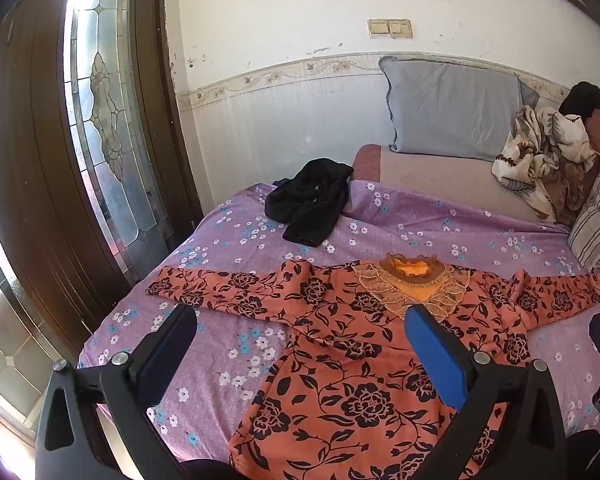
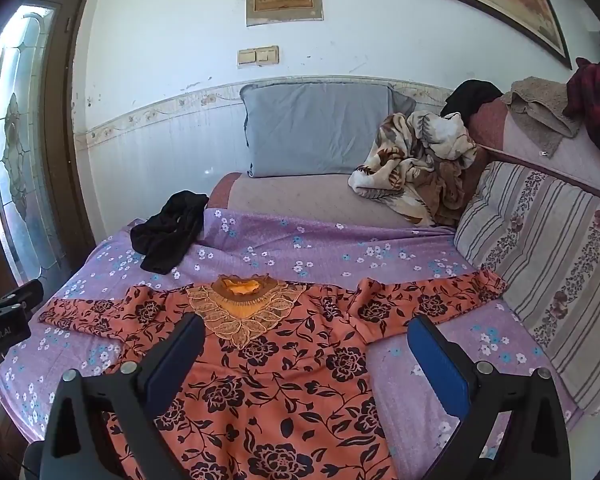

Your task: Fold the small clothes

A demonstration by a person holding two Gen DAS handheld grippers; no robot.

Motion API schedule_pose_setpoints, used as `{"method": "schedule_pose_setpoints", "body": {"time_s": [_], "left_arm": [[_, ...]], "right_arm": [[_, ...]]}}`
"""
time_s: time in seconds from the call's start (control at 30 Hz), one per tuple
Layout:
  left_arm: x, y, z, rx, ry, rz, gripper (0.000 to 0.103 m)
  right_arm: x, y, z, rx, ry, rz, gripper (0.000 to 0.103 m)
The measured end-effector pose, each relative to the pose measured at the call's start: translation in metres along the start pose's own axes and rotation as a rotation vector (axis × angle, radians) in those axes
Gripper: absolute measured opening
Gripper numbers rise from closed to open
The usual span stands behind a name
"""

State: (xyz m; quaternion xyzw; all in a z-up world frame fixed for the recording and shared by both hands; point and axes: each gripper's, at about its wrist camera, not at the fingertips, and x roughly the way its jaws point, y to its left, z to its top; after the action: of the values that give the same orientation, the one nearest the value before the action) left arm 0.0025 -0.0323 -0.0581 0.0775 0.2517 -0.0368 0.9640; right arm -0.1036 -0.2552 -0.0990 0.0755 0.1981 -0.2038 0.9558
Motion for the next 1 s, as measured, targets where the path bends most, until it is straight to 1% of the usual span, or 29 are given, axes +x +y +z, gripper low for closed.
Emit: {"method": "schedule_pose_setpoints", "body": {"time_s": [0.43, 0.87, 1.0], "left_arm": [[0.004, -0.003, -0.005, 0.004, 0.009, 0.004, 0.103], [0.008, -0.008, -0.009, 0.012, 0.020, 0.004, 0.103], [0.010, -0.010, -0.010, 0.015, 0.022, 0.004, 0.103]], "right_arm": [[0.006, 0.000, -0.005, 0.002, 0.002, -0.005, 0.102], [0.011, -0.004, -0.004, 0.010, 0.027, -0.014, 0.102], [0.012, -0.004, -0.006, 0.021, 0.010, -0.010, 0.102]]}}
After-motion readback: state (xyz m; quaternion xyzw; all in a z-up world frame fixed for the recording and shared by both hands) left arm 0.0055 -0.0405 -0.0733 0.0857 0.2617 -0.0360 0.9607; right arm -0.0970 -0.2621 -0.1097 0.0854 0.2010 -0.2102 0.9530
